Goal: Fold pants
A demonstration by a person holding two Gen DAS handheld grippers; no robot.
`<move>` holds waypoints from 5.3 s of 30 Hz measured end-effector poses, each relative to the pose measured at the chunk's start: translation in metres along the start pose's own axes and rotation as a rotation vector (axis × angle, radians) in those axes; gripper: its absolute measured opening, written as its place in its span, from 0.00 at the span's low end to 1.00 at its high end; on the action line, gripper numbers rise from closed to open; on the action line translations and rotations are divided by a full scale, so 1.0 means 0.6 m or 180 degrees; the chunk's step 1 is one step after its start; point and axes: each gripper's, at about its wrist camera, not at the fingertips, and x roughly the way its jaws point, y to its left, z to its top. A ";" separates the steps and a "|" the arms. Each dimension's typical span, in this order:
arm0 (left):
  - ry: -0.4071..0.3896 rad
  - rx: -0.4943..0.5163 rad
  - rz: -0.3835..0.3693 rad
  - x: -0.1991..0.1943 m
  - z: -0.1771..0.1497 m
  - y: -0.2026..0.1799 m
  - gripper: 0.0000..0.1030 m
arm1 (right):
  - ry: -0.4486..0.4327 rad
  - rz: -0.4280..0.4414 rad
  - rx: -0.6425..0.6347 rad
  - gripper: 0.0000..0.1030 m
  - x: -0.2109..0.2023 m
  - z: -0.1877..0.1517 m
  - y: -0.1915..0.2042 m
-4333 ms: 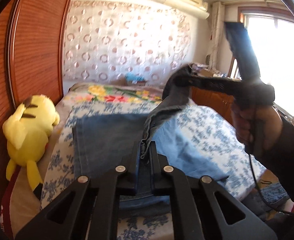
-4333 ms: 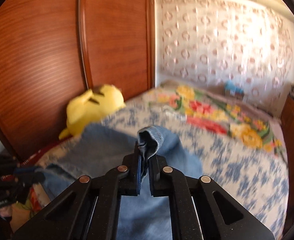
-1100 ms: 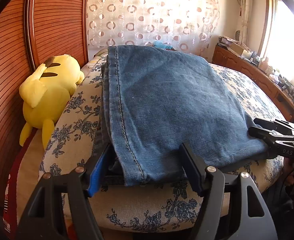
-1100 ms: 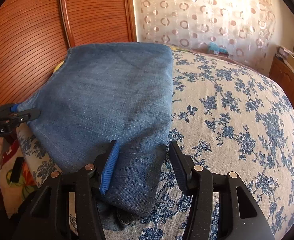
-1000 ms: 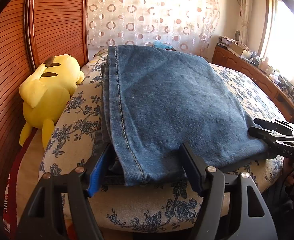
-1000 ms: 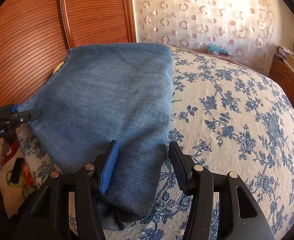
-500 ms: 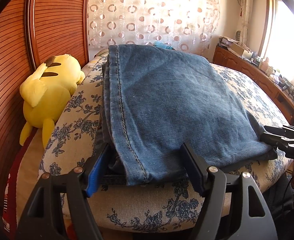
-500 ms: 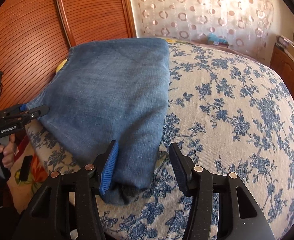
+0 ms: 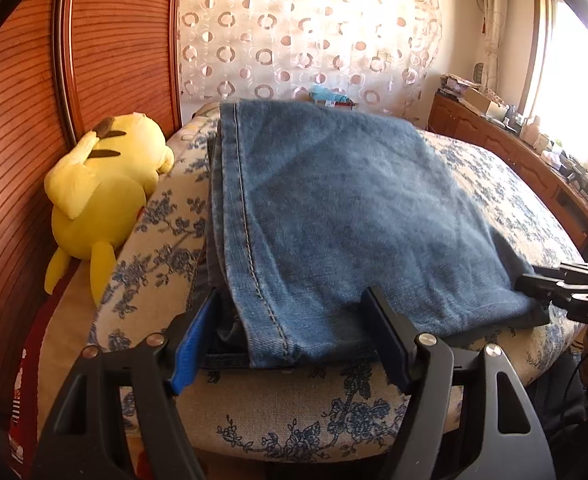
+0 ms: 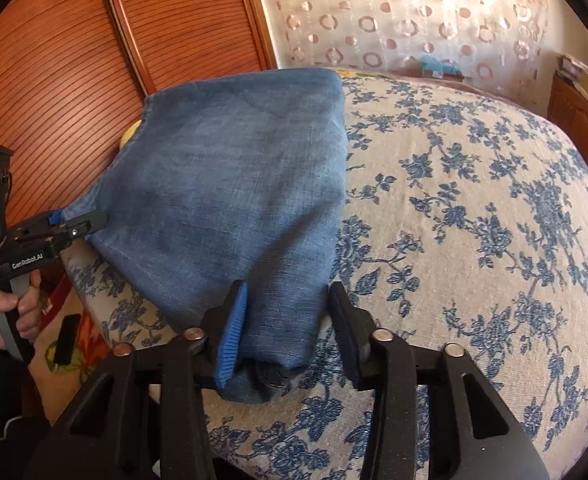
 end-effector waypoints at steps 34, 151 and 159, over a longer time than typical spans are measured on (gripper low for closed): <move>0.0092 0.0388 -0.0228 0.017 0.001 -0.111 0.71 | -0.0091 0.0240 0.0175 0.15 -0.007 0.012 -0.004; 0.0204 0.1227 -0.1009 0.023 0.017 -0.314 0.13 | -0.0102 -0.0305 0.0335 0.57 -0.075 0.039 -0.157; -0.0389 0.0743 -0.0992 -0.092 0.097 -0.214 0.11 | -0.0099 -0.0263 0.0272 0.57 -0.049 0.067 -0.148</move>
